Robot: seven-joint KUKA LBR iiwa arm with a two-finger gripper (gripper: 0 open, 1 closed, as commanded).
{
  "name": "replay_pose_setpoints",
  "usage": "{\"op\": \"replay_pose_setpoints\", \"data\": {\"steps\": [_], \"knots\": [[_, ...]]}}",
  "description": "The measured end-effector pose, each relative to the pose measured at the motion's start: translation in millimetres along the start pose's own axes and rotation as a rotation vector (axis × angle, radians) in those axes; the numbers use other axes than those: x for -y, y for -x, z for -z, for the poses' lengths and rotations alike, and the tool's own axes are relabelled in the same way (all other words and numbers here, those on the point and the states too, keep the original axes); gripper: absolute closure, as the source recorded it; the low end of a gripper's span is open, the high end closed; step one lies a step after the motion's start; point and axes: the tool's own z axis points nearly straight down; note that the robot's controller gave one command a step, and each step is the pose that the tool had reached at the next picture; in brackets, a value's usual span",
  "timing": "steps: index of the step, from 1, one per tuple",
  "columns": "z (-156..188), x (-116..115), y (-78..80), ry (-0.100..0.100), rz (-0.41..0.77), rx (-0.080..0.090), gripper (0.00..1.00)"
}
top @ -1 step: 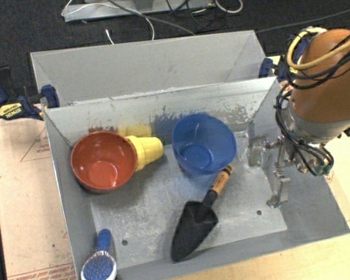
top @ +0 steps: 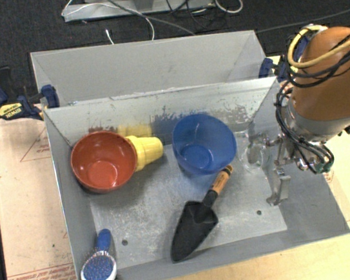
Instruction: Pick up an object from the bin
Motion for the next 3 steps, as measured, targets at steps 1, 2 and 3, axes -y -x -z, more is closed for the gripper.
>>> {"op": "replay_pose_setpoints", "data": {"steps": [1,2,3], "knots": [[-83,-38,59.3,0.004,0.429,-0.003,0.0],[-81,-71,80.3,0.0,0.457,0.005,0.0],[-118,-44,78.3,0.002,0.726,-0.002,0.0]]}}
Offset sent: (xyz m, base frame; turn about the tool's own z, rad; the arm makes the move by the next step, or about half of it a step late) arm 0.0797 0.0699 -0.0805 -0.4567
